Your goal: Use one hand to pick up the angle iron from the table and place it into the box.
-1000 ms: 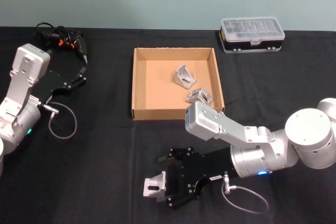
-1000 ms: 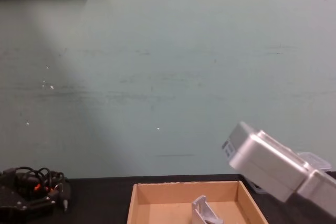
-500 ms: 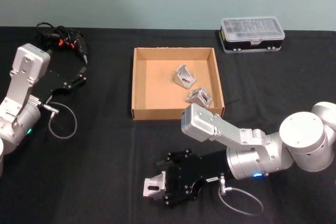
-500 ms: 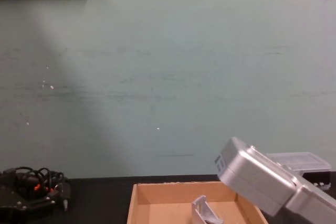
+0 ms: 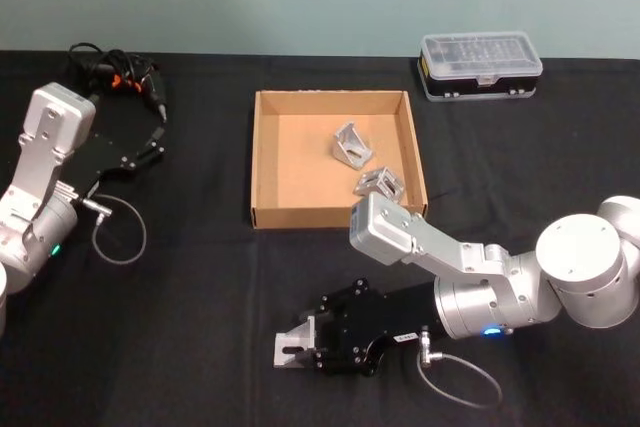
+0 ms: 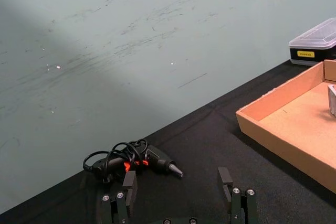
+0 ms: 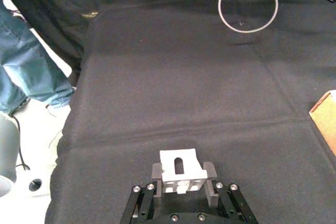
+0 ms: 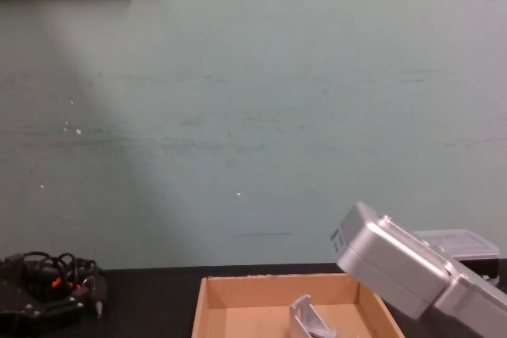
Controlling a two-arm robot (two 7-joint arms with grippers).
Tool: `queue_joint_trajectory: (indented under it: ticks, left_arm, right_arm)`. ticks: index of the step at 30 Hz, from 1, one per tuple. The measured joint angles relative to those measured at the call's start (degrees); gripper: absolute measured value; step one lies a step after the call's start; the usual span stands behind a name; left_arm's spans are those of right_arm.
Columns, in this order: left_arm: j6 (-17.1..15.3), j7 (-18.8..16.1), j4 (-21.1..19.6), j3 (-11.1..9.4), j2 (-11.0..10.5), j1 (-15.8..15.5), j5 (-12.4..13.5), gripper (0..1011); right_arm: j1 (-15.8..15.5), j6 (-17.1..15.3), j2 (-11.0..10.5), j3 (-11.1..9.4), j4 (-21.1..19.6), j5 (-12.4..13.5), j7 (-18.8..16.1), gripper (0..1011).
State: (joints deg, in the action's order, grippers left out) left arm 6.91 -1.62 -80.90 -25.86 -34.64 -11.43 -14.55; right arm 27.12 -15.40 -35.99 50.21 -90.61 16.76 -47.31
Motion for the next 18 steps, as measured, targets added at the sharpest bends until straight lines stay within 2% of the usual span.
queue_joint_trajectory:
  ticks: [12,14,18]
  left_arm:
    - [0.00,0.00,0.00,0.00,0.00,0.00,0.00,1000]
    - [0.00,0.00,0.00,0.00,0.00,0.00,0.00,1000]
    - [0.00,0.00,0.00,0.00,0.00,0.00,0.00,1000]
  right_arm:
    - [-0.58,0.37,0.15,-1.24,-0.66,0.51,0.78,468]
    - [-0.58,0.46,0.15,-1.77,-1.05,0.89,1.02,468]
    - [-0.35,1.31,0.20,-4.65,-2.66,2.13,3.38,468]
